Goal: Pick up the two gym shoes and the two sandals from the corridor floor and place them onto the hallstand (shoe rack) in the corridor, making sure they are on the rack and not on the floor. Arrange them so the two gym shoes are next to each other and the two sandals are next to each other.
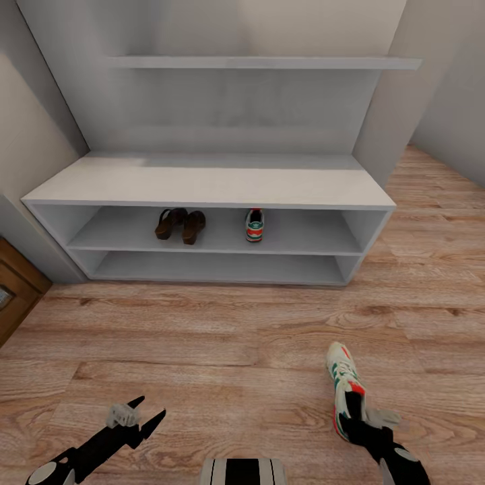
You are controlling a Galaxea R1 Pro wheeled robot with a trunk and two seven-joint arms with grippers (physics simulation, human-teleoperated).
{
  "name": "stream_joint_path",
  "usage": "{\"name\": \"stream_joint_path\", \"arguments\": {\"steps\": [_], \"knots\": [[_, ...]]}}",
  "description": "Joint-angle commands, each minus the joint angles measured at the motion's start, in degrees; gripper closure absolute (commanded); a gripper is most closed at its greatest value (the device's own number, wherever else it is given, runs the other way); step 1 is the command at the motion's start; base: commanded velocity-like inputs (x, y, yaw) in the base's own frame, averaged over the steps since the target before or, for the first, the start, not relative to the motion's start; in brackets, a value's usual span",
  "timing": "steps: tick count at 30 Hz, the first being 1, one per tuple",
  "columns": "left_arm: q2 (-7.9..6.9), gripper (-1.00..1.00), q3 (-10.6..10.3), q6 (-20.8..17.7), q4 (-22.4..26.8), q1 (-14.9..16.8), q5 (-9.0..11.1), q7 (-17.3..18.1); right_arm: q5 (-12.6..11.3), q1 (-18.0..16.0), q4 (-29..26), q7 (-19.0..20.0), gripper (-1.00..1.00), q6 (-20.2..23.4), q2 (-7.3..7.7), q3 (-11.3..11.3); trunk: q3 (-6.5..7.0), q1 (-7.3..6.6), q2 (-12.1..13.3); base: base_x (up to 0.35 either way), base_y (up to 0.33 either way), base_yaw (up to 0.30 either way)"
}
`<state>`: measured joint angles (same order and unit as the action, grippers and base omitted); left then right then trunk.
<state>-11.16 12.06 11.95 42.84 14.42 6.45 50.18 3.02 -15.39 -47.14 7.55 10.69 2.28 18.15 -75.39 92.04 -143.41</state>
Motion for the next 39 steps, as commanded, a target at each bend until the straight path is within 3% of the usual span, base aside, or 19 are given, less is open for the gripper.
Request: {"name": "stream_joint_path", "arguments": {"steps": [1,2,6,8,9,10,11,16,20,23,39], "knots": [[-0.04,-1.00,0.1,0.3,0.0,-0.3,0.2,1.2,0.7,-2.4,-0.4,-1.2,1.00,3.8,-1.24,-0.8,-0.05,-0.01,0.0,0.000,0.000,0.000],[-0.07,-1.00,0.1,0.3,0.0,-0.5,0.2,1.7,0.7,-3.5,-0.5,-1.9,1.00,5.4,-1.76,-1.5,-0.05,-0.01,0.0,0.000,0.000,0.000],[-1.44,-1.00,0.2,0.4,0.0,-1.2,0.2,8.4,0.7,-11.8,-0.8,-5.1,1.00,14.7,-4.94,-10.9,-0.05,-0.01,0.0,0.000,0.000,0.000],[-1.97,-1.00,0.2,0.4,0.1,-1.2,0.4,10.7,0.7,-14.4,-0.8,-6.7,1.00,16.9,-6.34,-13.8,-0.05,-0.01,0.0,0.000,0.000,0.000],[-2.61,-1.00,0.4,0.3,0.1,-1.3,0.5,12.7,0.7,-18.1,-0.8,-10.6,1.00,19.7,-8.90,-16.1,-0.05,-0.01,0.0,0.000,0.000,0.000],[-3.11,-1.00,0.5,0.2,0.2,-1.3,0.4,13.1,0.6,-20.4,-0.8,-13.6,1.00,21.2,-10.12,-16.7,-0.05,-0.01,0.0,0.000,0.000,0.000],[-4.16,-1.00,0.7,-0.3,0.4,-1.3,0.2,14.0,0.4,-25.3,-0.9,-18.1,1.00,24.8,-11.51,-17.3,-0.05,-0.01,0.0,0.000,0.000,0.000],[-4.17,-1.00,0.1,-0.4,0.4,-1.2,0.1,14.1,0.4,-28.5,-1.3,-19.1,1.00,26.2,-11.99,-17.4,-0.05,-0.01,0.0,0.000,0.000,0.000],[-4.19,-1.00,-0.1,-0.4,0.3,-1.2,0.1,14.1,0.5,-29.5,-8.7,-19.2,1.00,26.4,-12.03,-17.4,-0.05,-0.01,0.0,0.000,0.000,0.000],[-4.21,-1.00,-0.1,-0.4,0.3,-1.2,0.1,14.0,0.5,-29.6,-10.8,-19.2,1.00,26.5,-12.03,-17.4,-0.05,-0.01,0.0,0.000,0.000,0.000],[-3.87,-1.00,-0.1,-0.4,0.1,-1.4,-0.1,13.7,0.7,-29.6,-12.0,-19.2,1.00,26.9,-11.71,-17.3,-0.05,-0.01,0.0,0.000,0.000,0.000]]}}
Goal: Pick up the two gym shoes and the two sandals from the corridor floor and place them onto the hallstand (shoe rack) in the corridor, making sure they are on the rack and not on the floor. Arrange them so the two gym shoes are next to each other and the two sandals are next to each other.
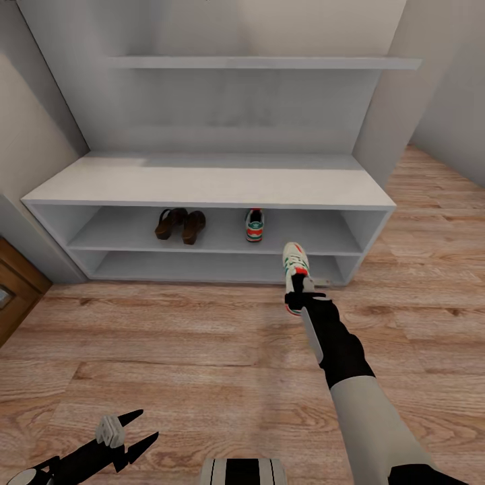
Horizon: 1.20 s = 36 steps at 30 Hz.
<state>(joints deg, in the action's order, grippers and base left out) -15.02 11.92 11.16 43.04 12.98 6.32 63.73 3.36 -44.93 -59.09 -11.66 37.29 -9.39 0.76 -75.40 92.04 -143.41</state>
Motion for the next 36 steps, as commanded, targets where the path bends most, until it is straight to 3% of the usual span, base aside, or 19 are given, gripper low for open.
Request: {"name": "stream_joint_path", "arguments": {"steps": [1,19,36], "knots": [[-0.01,-1.00,0.0,0.4,-0.1,0.0,0.1,0.2,0.3,0.0,-0.1,0.1,1.00,0.3,-0.03,0.1,-0.04,-0.01,0.0,0.000,0.000,0.000],[-0.01,-1.00,0.0,0.4,-0.1,0.0,0.1,0.2,0.3,0.0,-0.1,0.1,1.00,0.3,-0.02,0.0,-0.04,-0.01,0.0,0.077,0.000,0.000],[0.00,-1.00,-0.1,0.4,-0.1,0.0,0.1,0.2,0.3,0.0,-0.9,0.1,1.00,0.4,-0.02,-0.1,-0.04,-0.01,0.0,0.224,0.000,0.000]]}}
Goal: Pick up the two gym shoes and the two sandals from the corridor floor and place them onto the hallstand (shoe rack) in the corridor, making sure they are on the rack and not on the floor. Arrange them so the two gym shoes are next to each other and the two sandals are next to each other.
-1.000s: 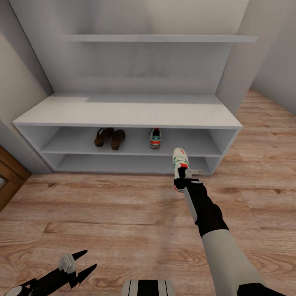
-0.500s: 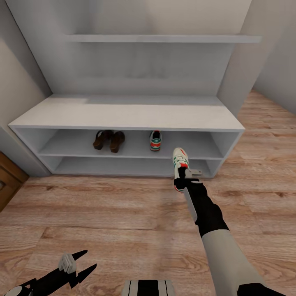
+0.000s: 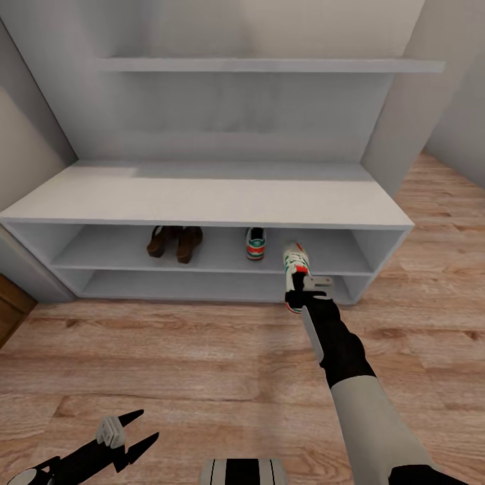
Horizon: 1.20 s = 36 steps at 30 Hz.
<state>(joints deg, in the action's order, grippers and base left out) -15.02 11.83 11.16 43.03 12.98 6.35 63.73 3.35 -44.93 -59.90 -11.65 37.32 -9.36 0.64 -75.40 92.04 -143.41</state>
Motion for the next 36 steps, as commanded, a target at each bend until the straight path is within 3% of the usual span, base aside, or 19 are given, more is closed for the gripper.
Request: {"name": "stream_joint_path", "arguments": {"steps": [1,36], "knots": [[0.02,-1.00,0.0,0.4,-0.1,0.0,0.1,0.2,0.3,0.0,-0.1,0.1,1.00,0.3,-0.04,0.1,-0.04,-0.01,0.0,0.015,0.000,0.000],[0.05,-1.00,0.1,0.4,-0.1,0.0,0.0,0.1,0.3,0.0,-0.8,0.1,1.00,0.4,-0.04,0.1,-0.04,-0.01,0.0,0.166,0.027,0.000]]}}
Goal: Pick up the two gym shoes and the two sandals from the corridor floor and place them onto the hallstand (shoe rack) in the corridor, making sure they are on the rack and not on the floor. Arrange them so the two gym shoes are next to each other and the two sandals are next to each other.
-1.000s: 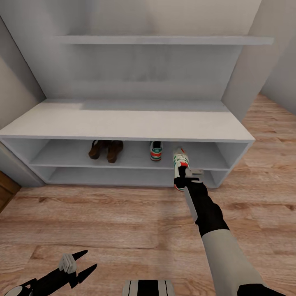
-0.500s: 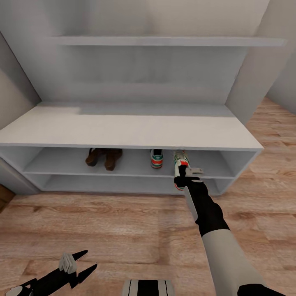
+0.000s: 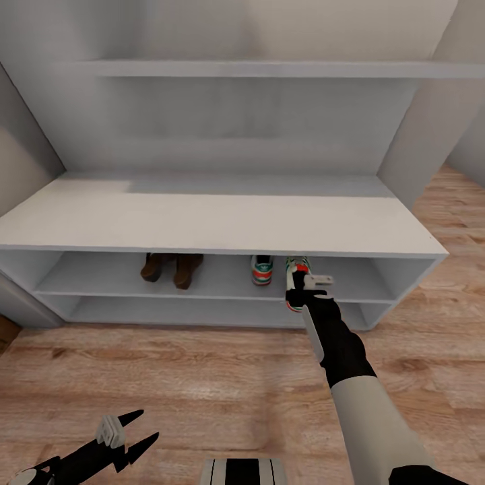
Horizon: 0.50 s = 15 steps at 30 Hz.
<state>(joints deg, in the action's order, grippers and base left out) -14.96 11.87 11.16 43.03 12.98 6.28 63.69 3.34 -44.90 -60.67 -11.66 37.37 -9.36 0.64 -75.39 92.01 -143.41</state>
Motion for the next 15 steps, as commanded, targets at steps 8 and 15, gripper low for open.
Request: {"name": "stream_joint_path", "arguments": {"steps": [8,15], "knots": [[-0.03,-1.00,0.1,0.4,-0.1,0.0,0.1,0.2,0.3,0.0,-0.1,0.1,1.00,0.3,-0.04,0.1,-0.04,0.02,0.0,0.100,0.000,0.000],[-0.05,-1.00,0.1,0.4,-0.1,0.0,0.1,0.2,0.3,0.0,-0.1,0.1,1.00,0.3,-0.04,0.0,-0.04,0.02,0.0,0.144,0.000,0.000]]}}
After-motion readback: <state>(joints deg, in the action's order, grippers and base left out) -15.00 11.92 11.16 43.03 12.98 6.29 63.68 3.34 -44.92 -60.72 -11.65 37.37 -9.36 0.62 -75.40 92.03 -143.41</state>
